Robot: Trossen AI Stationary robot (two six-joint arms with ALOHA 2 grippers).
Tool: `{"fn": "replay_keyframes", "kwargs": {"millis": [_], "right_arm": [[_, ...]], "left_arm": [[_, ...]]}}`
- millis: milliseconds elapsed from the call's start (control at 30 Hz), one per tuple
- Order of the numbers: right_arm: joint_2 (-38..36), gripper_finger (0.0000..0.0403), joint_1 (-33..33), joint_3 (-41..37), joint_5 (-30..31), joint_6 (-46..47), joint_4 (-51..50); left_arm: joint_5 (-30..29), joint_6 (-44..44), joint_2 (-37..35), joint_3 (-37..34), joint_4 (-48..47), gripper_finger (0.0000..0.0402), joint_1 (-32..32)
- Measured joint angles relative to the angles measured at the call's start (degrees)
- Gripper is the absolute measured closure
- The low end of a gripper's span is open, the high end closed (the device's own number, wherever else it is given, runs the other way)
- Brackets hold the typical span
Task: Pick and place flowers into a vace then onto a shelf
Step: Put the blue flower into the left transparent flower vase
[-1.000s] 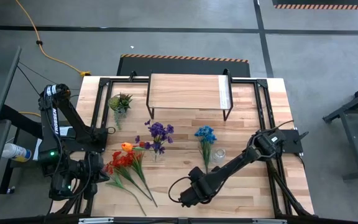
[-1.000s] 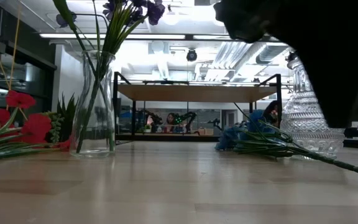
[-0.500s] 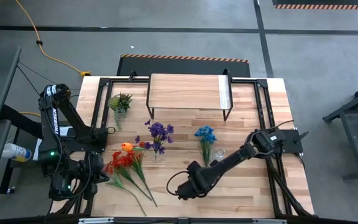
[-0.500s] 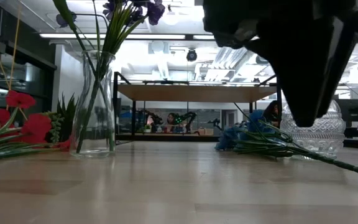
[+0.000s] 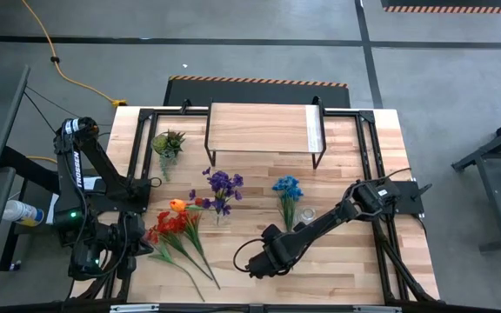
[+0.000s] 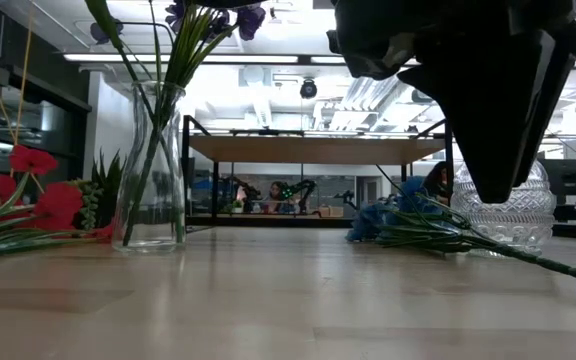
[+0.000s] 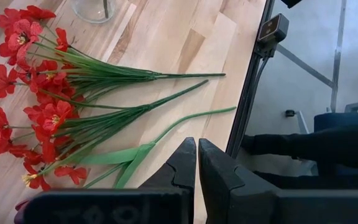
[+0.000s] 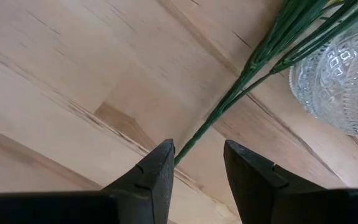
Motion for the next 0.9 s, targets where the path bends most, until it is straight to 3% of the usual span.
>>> {"fn": "replay_keyframes", "kwargs": {"millis": [167, 467, 733, 900], "right_arm": [[0.0, 0.0258, 0.0, 0.0, -0.1, -0.5, 0.1], [-0.1, 0.0188, 0.0, -0.5, 1.9, -0.9, 0.3], [-0.5, 0.0183, 0.3, -11.3, -5.0, -0.2, 9.5], [-0.5, 0.0182, 0.4, -12.2, -5.4, -0.9, 10.8]], "left_arm": [[0.0, 0.0, 0.0, 0.0, 0.0, 0.0346, 0.0], [0.0, 0.0, 0.0, 0.0, 0.1, 0.0346, 0.0], [0.2, 0.0, 0.0, 0.0, 1.1, 0.0346, 0.0], [1.3, 0.0, 0.0, 0.0, 1.4, 0.0346, 0.0]]}}
